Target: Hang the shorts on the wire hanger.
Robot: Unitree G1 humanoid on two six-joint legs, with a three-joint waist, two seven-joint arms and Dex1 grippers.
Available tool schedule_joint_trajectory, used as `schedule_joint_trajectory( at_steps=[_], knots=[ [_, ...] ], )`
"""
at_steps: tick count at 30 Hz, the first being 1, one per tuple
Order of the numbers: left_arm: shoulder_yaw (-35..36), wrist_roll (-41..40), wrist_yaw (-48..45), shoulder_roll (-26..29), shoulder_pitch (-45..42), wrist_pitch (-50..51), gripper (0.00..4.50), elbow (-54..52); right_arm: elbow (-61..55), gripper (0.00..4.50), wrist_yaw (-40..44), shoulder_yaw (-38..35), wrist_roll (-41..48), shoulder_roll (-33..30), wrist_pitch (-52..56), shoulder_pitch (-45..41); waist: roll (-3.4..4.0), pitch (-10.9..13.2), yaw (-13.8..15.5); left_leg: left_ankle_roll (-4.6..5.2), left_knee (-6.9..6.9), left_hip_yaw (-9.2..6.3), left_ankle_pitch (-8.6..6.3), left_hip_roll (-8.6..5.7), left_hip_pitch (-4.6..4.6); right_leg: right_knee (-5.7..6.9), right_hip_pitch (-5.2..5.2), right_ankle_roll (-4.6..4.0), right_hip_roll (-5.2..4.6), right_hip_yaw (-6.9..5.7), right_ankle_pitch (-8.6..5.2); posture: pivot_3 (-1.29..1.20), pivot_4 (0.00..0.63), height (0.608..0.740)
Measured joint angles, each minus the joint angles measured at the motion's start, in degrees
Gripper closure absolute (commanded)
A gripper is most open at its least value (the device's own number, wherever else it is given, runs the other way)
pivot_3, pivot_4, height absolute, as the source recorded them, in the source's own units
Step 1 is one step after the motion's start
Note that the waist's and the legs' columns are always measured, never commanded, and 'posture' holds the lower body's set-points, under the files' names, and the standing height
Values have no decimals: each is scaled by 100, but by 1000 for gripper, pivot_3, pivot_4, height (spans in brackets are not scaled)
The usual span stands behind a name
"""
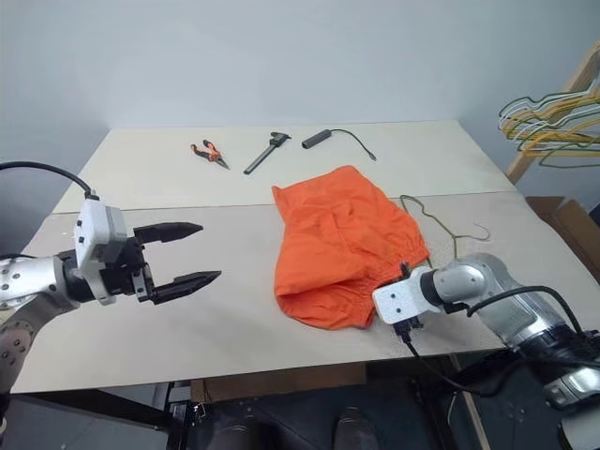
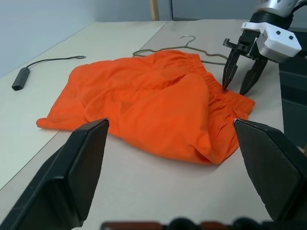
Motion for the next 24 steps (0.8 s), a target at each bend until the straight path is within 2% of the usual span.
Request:
schedule_joint_trajectory(
  at_steps=[4, 5, 8, 11, 17, 21, 24],
  knots=[
    [-131, 1, -88, -6, -103, -9, 0, 112, -1203, 130, 34, -723, 359, -224, 975, 796, 0, 2, 7, 23, 1, -3, -14, 3, 1, 0, 1, 0, 0, -1, 0, -107, 70, 740],
    [-172, 1, -113, -6, -125, -12, 0, 135, -1548, 24, -21, -936, 529, -214, 1337, 977, 0, 2, 8, 35, 2, -3, -21, 2, 2, 3, 2, -1, 0, 0, 0, -114, 73, 740],
    [-297, 5, -161, -30, -245, -14, 0, 206, -2339, 24, -339, -1422, 847, 81, 2532, 1138, -3, 4, -25, 37, 5, -1, -22, 7, 8, 5, 3, -5, 3, 3, 3, -121, 76, 740],
    [-304, 38, -200, -39, -296, -34, 0, 235, -2799, 24, -721, -1525, 917, 434, 3567, 1128, -4, 5, -17, 37, 5, -2, -22, 9, 17, 7, 8, -9, 6, 3, 2, -123, 78, 740],
    [-467, 164, -312, -62, -371, -61, 0, 353, -3253, 24, -1095, -1169, 637, 706, 4869, 1098, -2, 8, 9, 42, 4, -1, -25, 5, 10, 6, 2, -12, 5, 5, 0, -113, 80, 740],
    [-600, 203, -346, -142, -521, -149, 0, 372, -3507, 24, -1455, -991, 648, 1246, 6004, 703, -4, 10, -28, 42, 5, 0, -25, 4, 9, 7, 2, -13, 5, 6, 2, -118, 81, 740],
    [-616, 209, -355, -145, -517, -161, 0, 376, -3501, 24, -1694, -792, 460, 1228, 6361, 597, -4, 11, -15, 42, 3, -1, -25, 3, 9, 6, 2, -12, 5, 5, 0, -113, 80, 740]
  ],
)
